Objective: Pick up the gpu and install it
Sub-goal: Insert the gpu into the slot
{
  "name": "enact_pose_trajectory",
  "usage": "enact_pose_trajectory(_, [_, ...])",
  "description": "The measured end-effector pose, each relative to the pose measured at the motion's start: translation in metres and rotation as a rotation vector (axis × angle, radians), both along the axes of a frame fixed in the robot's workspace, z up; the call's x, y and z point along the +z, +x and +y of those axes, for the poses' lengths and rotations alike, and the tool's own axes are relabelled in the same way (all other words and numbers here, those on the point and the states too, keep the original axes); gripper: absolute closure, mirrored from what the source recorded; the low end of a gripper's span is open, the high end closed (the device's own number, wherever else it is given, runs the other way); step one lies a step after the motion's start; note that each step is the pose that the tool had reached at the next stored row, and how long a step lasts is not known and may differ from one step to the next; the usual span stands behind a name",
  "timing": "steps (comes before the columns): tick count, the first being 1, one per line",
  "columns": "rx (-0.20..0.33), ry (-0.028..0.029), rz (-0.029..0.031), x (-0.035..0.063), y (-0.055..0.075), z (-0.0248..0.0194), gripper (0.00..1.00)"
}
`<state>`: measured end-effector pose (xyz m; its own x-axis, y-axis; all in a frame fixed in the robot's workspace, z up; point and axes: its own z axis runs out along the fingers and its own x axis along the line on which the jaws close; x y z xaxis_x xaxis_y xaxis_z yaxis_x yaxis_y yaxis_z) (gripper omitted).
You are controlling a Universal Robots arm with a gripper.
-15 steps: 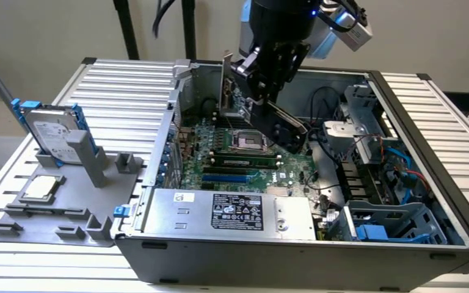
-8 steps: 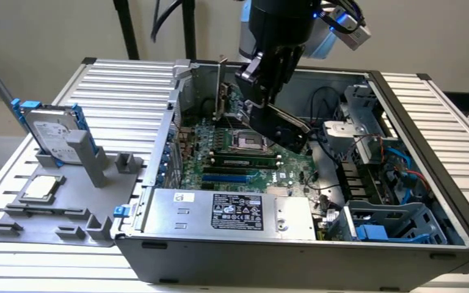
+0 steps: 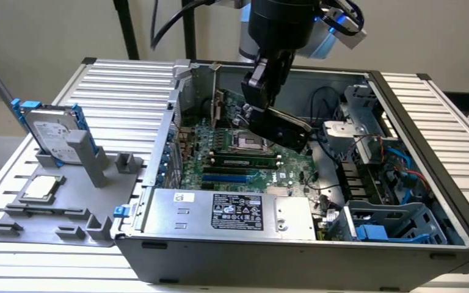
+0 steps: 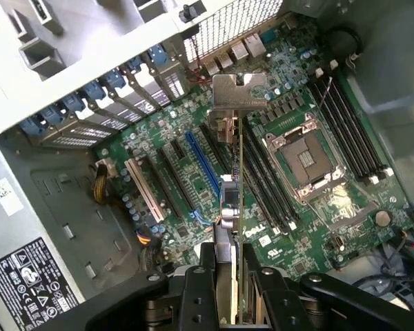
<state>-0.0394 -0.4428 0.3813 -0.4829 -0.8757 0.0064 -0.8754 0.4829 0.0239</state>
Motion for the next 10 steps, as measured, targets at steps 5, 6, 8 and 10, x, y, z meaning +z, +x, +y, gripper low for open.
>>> enact_pose_trajectory(5, [0.092,0.0000,0.0000,-0.0033,0.0000,0.0000,0.73])
enact_pose_trajectory(6, [0.110,-0.0001,0.0001,-0.0040,0.0000,0.0000,0.73])
enact_pose_trajectory(8, [0.146,-0.0001,0.0000,-0.0055,0.0000,0.0000,0.73])
enact_pose_trajectory(10, [0.182,0.0000,0.0000,-0.0072,0.0000,0.0000,0.73])
